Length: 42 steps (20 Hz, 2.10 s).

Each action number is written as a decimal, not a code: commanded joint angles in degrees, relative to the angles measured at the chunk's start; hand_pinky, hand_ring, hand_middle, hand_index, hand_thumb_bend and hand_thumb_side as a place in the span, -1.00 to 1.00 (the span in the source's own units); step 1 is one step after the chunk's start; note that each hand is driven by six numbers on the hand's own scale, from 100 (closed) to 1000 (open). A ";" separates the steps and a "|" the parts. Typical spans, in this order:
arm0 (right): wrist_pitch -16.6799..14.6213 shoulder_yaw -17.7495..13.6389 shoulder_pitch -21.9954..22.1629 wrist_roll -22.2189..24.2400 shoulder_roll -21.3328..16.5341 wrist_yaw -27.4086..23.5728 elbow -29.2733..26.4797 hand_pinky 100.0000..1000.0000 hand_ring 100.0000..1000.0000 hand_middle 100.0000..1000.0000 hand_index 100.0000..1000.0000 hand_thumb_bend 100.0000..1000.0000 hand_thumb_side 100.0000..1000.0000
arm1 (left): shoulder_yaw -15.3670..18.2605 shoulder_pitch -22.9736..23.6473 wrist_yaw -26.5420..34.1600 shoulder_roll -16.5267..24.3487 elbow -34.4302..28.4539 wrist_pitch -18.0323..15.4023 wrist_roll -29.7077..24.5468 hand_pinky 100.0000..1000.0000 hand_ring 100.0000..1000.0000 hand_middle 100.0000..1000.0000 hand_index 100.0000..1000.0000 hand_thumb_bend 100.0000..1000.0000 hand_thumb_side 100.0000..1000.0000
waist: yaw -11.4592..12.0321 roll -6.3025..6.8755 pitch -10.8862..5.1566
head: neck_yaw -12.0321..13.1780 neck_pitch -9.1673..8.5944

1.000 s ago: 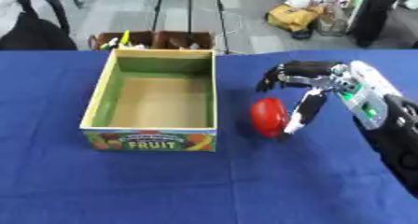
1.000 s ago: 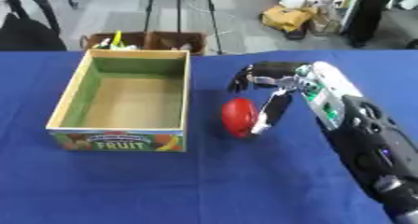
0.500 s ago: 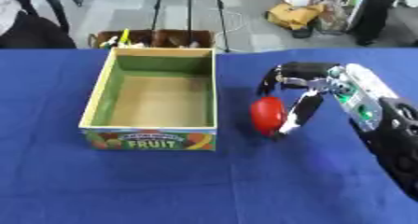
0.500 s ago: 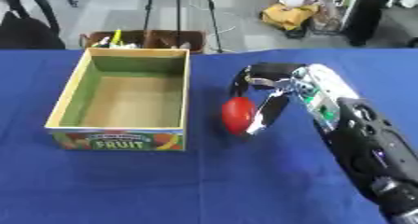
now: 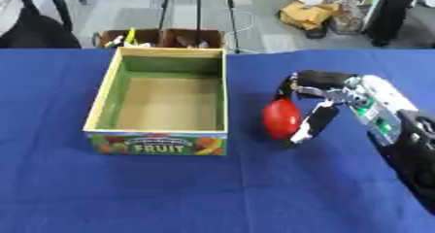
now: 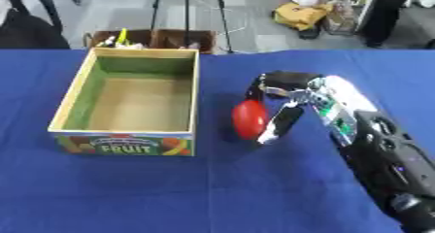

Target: Pick up objects on the table and place them in the box.

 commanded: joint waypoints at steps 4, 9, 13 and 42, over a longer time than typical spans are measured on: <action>1.01 -0.01 -0.24 0.45 -2.35 -1.12 -2.21 -0.02 0.24 -0.07 0.30 0.45 -0.04 | -0.08 -0.45 -0.12 0.60 -1.21 -0.03 -0.22 -1.00 -0.83 -0.14 -0.47 -1.00 0.46 | 0.02 0.05 -0.89 | 0.07 0.09; 1.21 -0.02 -0.20 0.66 -2.37 -1.38 -2.42 -0.10 0.17 -0.14 0.20 0.02 0.02 | -0.08 -0.44 -0.14 0.58 -1.21 -0.02 -0.24 -1.00 -0.83 -0.13 -0.47 -1.00 0.46 | 0.01 0.05 -0.88 | 0.09 0.11; 1.78 0.02 -0.10 -0.44 -2.54 -3.28 -2.98 -0.12 0.14 -0.17 0.16 -0.05 0.07 | -0.06 -0.36 -0.22 0.57 -1.21 0.08 -0.31 -1.00 -0.83 -0.13 -0.47 -1.00 0.46 | -0.11 0.10 -0.92 | 0.19 0.12; 9.08 -0.74 -3.34 -7.13 -6.79 -18.11 -14.53 -0.31 -0.02 -0.45 -0.34 -0.95 0.30 | 0.16 -0.24 -0.29 1.37 -1.21 0.64 -0.26 -1.00 -0.82 -0.13 -0.47 -1.00 0.47 | 0.30 -1.10 -2.24 | -0.64 -0.03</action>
